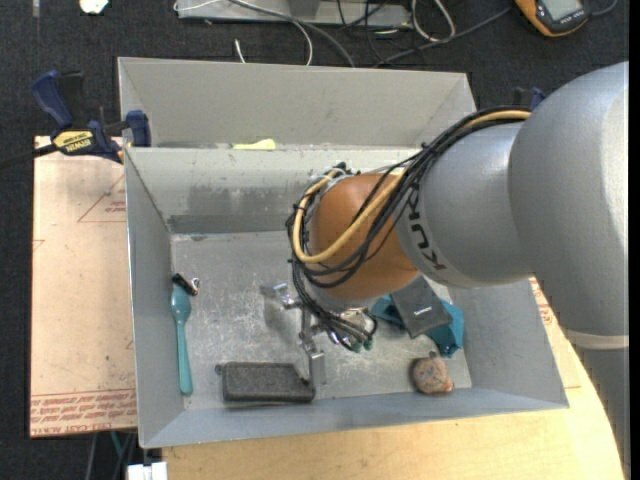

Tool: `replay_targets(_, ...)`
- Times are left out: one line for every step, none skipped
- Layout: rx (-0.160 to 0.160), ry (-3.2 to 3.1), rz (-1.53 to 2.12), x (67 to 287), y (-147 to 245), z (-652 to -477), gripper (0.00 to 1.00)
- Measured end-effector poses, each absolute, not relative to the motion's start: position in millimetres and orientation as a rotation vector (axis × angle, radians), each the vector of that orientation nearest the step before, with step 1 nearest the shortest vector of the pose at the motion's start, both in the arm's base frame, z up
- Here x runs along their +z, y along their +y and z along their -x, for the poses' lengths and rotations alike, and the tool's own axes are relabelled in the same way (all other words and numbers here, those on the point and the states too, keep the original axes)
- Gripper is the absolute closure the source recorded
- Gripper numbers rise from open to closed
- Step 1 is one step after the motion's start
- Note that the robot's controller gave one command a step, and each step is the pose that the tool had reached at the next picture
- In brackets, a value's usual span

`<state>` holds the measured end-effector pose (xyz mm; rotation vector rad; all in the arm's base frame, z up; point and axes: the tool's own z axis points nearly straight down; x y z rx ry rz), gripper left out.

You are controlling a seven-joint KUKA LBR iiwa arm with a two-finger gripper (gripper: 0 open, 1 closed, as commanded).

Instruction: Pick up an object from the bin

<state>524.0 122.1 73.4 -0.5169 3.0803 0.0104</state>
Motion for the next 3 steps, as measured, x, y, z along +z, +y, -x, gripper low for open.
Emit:
replay_targets(0.007, 3.075, 0.551, 74.3, 167.6, -488.4, 0.00)
replay_targets(0.002, 3.112, 0.329, 129.8, 68.7, -496.9, 1.00)
replay_targets(0.003, 3.112, 0.329, 129.8, 68.8, -496.8, 0.00)
